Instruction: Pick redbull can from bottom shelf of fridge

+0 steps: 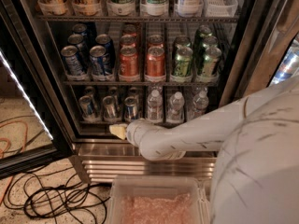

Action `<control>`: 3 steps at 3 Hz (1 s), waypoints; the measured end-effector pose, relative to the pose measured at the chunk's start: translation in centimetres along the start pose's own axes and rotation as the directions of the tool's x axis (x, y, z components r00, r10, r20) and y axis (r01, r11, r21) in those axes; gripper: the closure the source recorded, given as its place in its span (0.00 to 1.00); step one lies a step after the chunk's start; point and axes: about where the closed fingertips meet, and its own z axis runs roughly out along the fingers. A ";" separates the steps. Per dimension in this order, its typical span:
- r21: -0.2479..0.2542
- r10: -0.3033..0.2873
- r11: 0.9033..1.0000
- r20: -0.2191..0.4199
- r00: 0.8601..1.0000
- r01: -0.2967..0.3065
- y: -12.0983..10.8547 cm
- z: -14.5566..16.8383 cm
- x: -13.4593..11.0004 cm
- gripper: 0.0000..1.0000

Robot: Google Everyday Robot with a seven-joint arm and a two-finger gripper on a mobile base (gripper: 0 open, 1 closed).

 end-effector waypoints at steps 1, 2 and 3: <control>0.035 -0.020 0.999 0.003 1.000 0.020 -0.6 1.2 0.0 0.19; 0.066 -0.037 0.997 -0.001 0.999 0.037 -1.5 2.2 0.2 0.13; 0.095 -0.049 0.994 -0.003 0.999 0.049 -2.5 3.1 0.1 0.16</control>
Offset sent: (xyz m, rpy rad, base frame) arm 0.0345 -0.0100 -0.0263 -0.1006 -0.0300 -0.0615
